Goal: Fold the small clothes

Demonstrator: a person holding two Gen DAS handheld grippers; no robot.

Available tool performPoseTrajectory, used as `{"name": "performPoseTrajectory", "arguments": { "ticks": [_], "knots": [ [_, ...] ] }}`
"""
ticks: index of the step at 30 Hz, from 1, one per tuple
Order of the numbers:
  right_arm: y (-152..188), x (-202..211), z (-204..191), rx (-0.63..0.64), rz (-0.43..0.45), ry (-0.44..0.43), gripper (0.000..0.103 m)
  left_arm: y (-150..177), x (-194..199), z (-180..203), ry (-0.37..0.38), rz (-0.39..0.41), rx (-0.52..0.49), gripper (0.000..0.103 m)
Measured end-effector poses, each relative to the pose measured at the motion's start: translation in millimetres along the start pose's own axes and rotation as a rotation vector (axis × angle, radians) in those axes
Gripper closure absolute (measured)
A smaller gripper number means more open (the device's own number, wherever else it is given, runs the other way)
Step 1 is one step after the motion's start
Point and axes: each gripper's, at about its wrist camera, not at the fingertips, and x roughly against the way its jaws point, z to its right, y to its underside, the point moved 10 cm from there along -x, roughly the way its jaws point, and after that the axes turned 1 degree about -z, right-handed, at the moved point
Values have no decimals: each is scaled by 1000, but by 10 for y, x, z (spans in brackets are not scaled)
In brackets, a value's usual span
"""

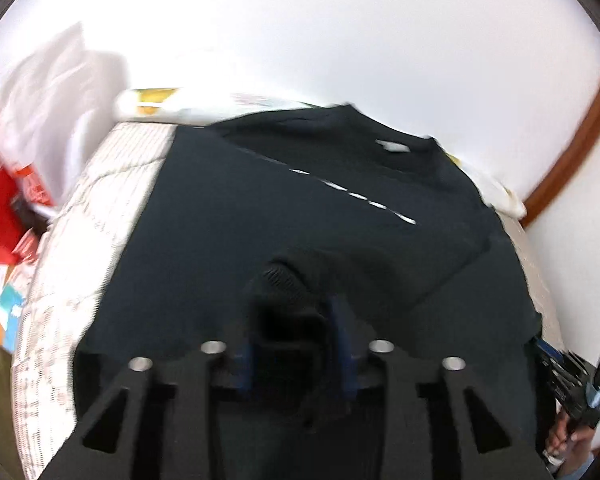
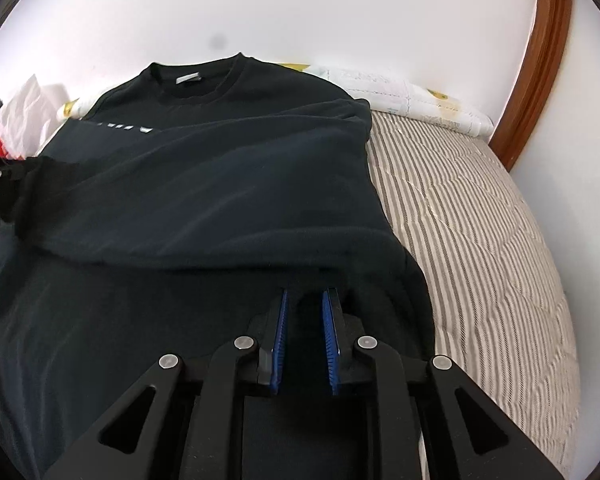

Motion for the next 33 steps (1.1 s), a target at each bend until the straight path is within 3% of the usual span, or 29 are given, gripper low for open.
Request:
{"name": "performPoseTrajectory", "arguments": {
  "ticks": [7, 10, 13, 16, 19, 20, 23, 26, 30, 33],
  "knots": [
    [100, 220, -57, 7, 12, -5, 83, 241, -38, -267, 12, -74, 28, 67],
    [136, 255, -65, -7, 9, -14, 81, 293, -44, -339, 2, -72, 32, 51],
    [178, 248, -67, -16, 5, -12, 81, 253, -112, -285, 9, -56, 18, 50],
    [228, 209, -75, -42, -12, -19, 81, 235, -255, -222, -10, -67, 13, 54],
    [228, 238, -118, -39, -3, -33, 81, 173, -252, -158, -91, -42, -38, 89],
    [208, 274, -141, -27, 11, -39, 81, 140, -209, -131, -103, -33, -52, 92],
    [-11, 407, -191, 1, 95, -45, 81, -40, 16, -76, -74, 32, -77, 94],
    [-295, 419, -183, 6, 149, -28, 80, -262, 229, -174, -96, 89, -92, 94],
    [-559, 222, -40, -12, 182, 70, 80, -385, 231, -471, -145, 83, -63, 94],
    [-548, -55, 68, -44, 136, 96, 80, -304, 36, -677, -178, 24, -35, 94]
  ]
}}
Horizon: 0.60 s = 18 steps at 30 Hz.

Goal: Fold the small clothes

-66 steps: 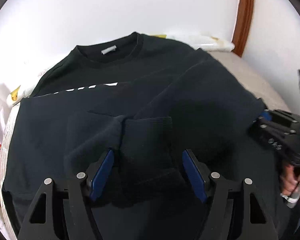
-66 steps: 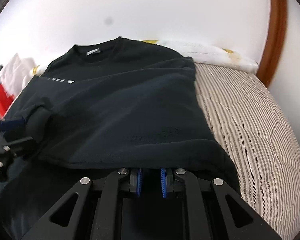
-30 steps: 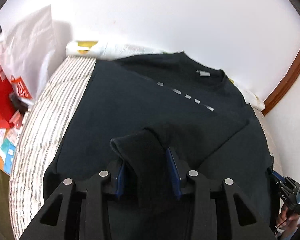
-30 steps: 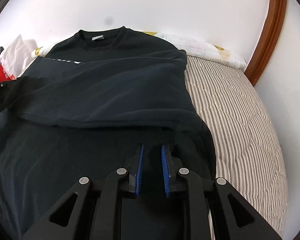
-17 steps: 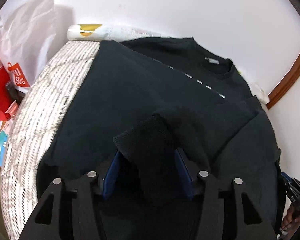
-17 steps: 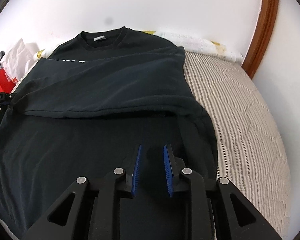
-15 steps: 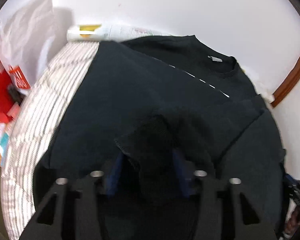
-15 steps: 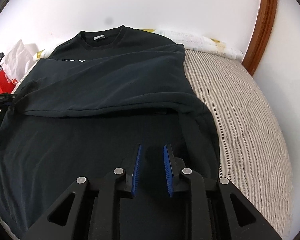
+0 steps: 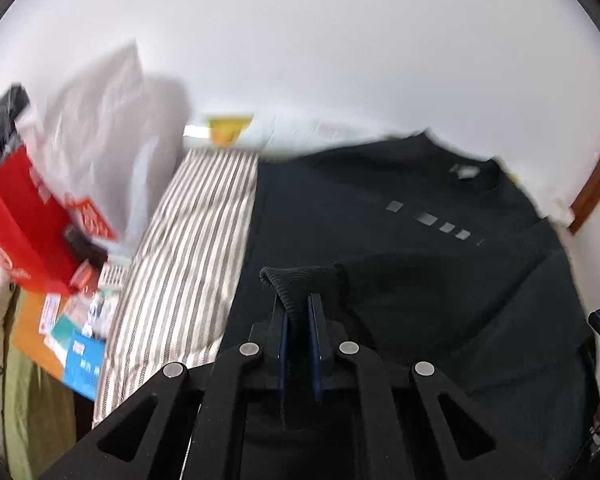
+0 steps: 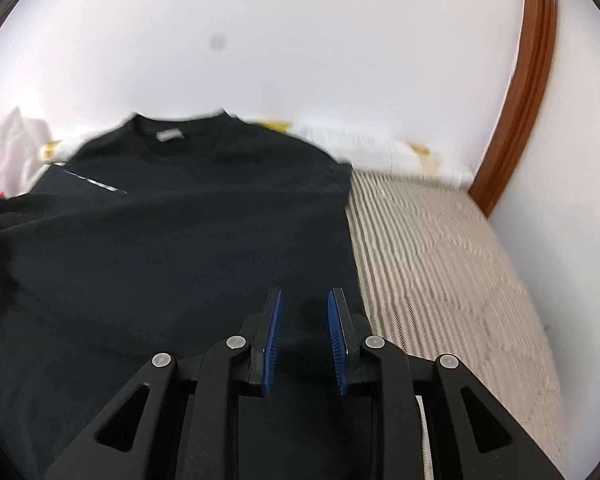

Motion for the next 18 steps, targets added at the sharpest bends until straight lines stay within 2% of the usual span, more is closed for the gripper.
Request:
{"name": "performPoseTrajectory", "arguments": {
  "ticks": [3, 8, 11, 15, 18],
  "knots": [
    [175, -285, 94, -10, -94, 58, 80, 131, -191, -38, 10, -56, 20, 91],
    [223, -223, 144, -1, -76, 79, 71, 211, -204, 6, -31, -50, -9, 78],
    [240, -142, 183, -27, -81, 48, 64, 261, -135, -2, -57, -35, -27, 71],
    [321, -25, 249, -54, -83, 37, 60, 373, 14, 35, -43, -19, -12, 71],
    [462, 60, 258, -77, -129, 38, 60, 433, 139, 59, -42, -4, -16, 71]
  ]
}}
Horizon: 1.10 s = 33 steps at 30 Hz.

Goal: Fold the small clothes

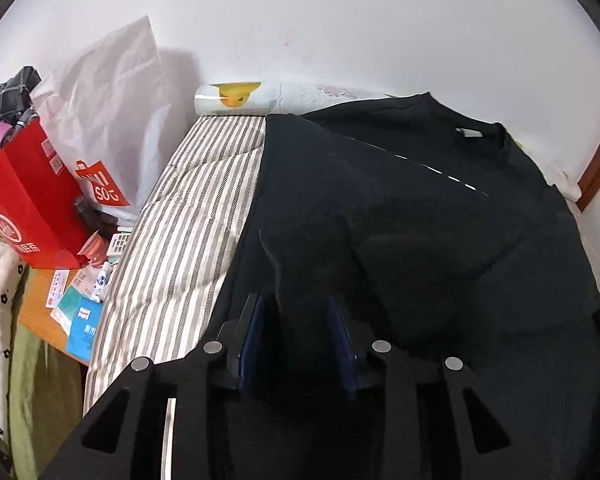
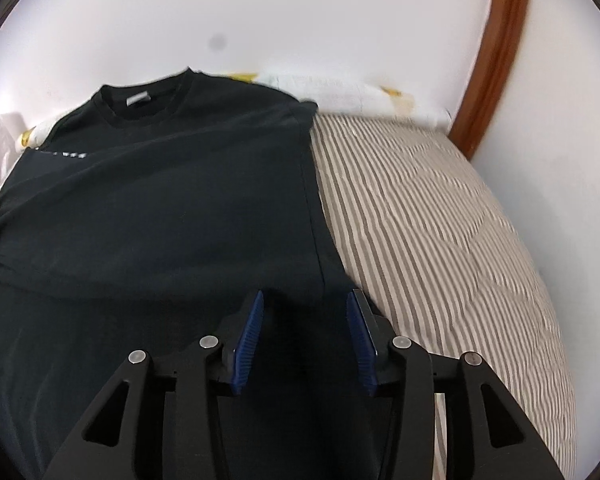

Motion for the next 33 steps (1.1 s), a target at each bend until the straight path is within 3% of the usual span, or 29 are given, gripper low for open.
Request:
{"name": "performPoseTrajectory", "arguments": {
  "ticks": [3, 13, 20, 24, 30, 33],
  "knots": [
    [143, 107, 20, -27, -14, -21, 60, 111, 197, 62, 14, 23, 4, 71],
    [474, 733, 177, -39, 69, 31, 60, 520, 860, 214, 43, 82, 9, 71],
    [880, 994, 257, -36, 34, -38, 60, 1010, 1188, 263, 40, 87, -23, 71],
    [1125, 1080, 302, -39, 29, -69, 60, 1314, 1248, 229, 83, 41, 13, 71],
    [1470, 1072, 385, -89, -29, -90, 59, 1606, 1320, 97, 77, 13, 39, 71],
    [1566, 1086, 381, -114, -38, -119, 52, 1680, 1333, 44, 62, 13, 50, 71]
  ]
}}
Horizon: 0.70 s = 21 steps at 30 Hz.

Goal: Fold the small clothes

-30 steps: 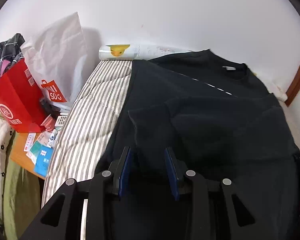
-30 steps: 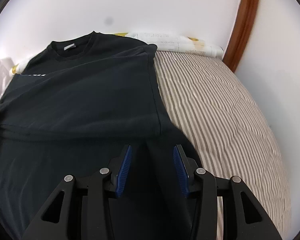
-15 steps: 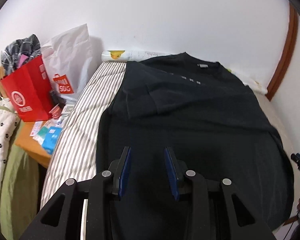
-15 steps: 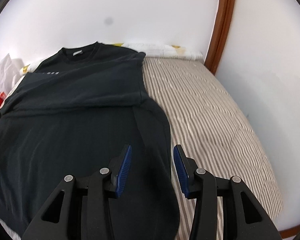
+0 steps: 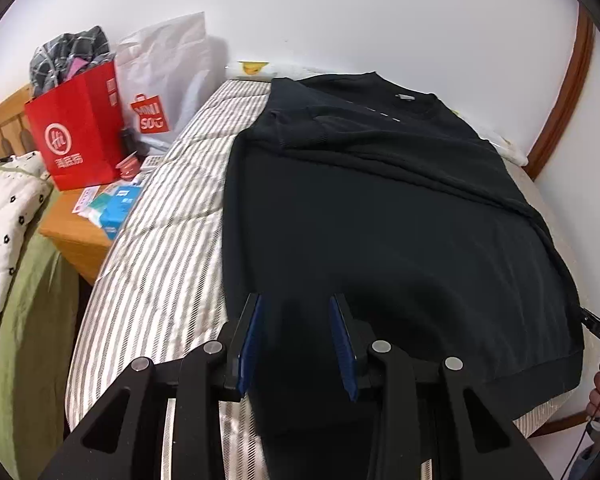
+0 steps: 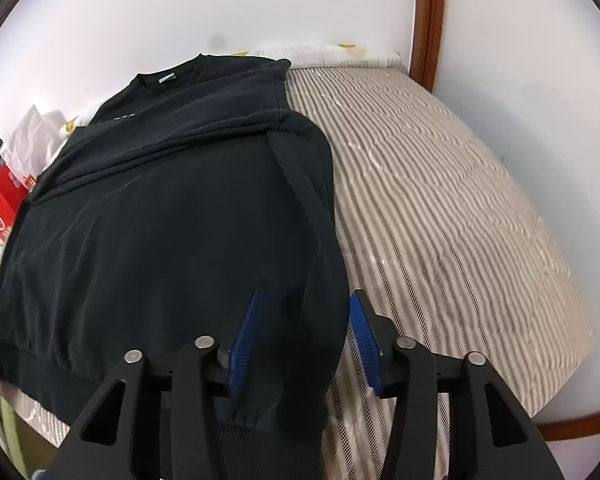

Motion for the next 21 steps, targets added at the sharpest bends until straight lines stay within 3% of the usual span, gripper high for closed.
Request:
{"name": "performPoseTrajectory", "arguments": {
  "ticks": [5, 21],
  "knots": [
    [110, 36, -17, 5, 8, -16, 44, 174, -62, -125, 1, -38, 32, 68],
    [245, 10, -105, 32, 4, -32, 41, 444, -89, -216, 62, -74, 59, 51]
  ]
}}
